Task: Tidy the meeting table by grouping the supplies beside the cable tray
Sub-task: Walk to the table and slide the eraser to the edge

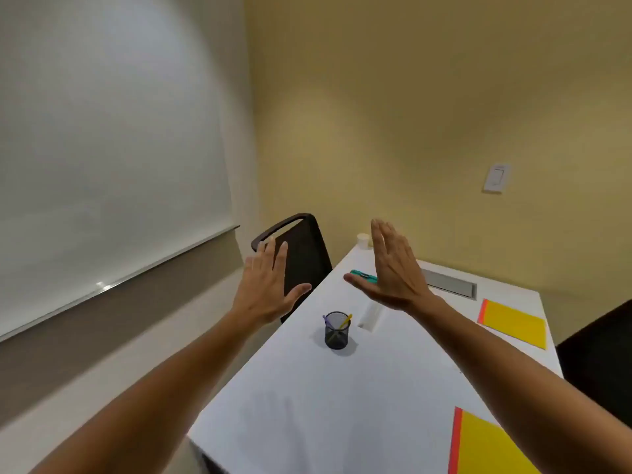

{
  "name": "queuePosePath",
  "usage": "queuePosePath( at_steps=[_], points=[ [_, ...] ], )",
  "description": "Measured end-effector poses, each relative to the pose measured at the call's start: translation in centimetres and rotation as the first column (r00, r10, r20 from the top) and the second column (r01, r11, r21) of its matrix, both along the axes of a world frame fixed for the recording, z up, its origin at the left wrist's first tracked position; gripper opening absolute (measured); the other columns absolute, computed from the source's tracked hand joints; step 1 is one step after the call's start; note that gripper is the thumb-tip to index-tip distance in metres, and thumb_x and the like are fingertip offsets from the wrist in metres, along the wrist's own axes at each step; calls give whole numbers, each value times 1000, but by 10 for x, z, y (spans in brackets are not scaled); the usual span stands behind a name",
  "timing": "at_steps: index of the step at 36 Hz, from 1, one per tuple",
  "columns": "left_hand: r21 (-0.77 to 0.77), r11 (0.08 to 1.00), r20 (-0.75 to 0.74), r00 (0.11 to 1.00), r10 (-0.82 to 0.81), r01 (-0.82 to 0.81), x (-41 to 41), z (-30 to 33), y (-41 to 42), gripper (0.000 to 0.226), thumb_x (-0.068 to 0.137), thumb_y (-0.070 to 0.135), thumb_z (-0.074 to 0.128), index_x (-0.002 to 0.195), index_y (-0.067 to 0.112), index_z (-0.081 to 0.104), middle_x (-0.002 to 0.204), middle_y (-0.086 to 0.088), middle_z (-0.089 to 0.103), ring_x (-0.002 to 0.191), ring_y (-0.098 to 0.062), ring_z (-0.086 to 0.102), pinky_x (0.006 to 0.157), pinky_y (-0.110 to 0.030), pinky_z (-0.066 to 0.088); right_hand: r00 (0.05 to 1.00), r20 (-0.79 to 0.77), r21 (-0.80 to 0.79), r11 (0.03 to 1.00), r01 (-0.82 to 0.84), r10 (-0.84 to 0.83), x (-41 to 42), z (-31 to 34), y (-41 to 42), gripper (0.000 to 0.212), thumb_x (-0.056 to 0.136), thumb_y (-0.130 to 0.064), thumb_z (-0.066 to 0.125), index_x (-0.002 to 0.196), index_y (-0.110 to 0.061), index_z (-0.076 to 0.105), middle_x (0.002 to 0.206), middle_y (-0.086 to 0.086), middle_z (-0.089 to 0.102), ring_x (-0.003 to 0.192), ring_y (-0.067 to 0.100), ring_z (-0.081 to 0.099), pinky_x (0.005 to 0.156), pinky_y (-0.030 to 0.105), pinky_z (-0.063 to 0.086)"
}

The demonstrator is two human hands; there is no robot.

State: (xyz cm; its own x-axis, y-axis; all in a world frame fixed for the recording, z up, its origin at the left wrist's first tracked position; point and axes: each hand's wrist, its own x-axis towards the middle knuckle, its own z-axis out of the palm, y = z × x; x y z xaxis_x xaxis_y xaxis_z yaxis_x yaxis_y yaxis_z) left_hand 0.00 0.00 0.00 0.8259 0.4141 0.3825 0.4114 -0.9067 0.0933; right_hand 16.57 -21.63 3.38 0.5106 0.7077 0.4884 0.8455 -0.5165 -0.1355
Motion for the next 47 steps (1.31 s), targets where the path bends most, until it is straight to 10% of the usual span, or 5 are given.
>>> queuePosePath(
  at_steps=[25, 34, 47],
  points=[
    [-446, 863, -89, 971, 221, -237, -280, -162, 236, 98, 87, 81, 27, 158, 21, -4, 166, -8, -11, 153, -25, -7, 125, -47, 5, 792, -581, 178, 979, -104, 190, -252, -205, 270, 94, 81, -87, 46, 154, -54, -4, 168, -12, 10, 153, 19, 21, 117, 41, 32],
    [-503, 807, -59, 943, 327, -311, -343, -179, 315, 98, 85, 86, 20, 158, 25, -2, 167, -4, -8, 154, -21, -6, 125, -44, 5, 718, -653, 171, 970, -170, 241, -285, -224, 363, 98, 81, -85, 51, 155, -53, -3, 166, -24, -4, 155, 19, 14, 118, 55, 33],
    [-552, 759, -51, 923, 382, -345, -312, -191, 446, 93, 89, 79, 30, 158, 25, 2, 167, 1, -9, 153, -16, -5, 124, -41, 4, 532, -808, 271, 962, -44, 252, -256, -231, 518, 96, 91, -53, 66, 159, -42, -1, 166, -20, -6, 154, 16, 11, 110, 30, 23]
  ],
)
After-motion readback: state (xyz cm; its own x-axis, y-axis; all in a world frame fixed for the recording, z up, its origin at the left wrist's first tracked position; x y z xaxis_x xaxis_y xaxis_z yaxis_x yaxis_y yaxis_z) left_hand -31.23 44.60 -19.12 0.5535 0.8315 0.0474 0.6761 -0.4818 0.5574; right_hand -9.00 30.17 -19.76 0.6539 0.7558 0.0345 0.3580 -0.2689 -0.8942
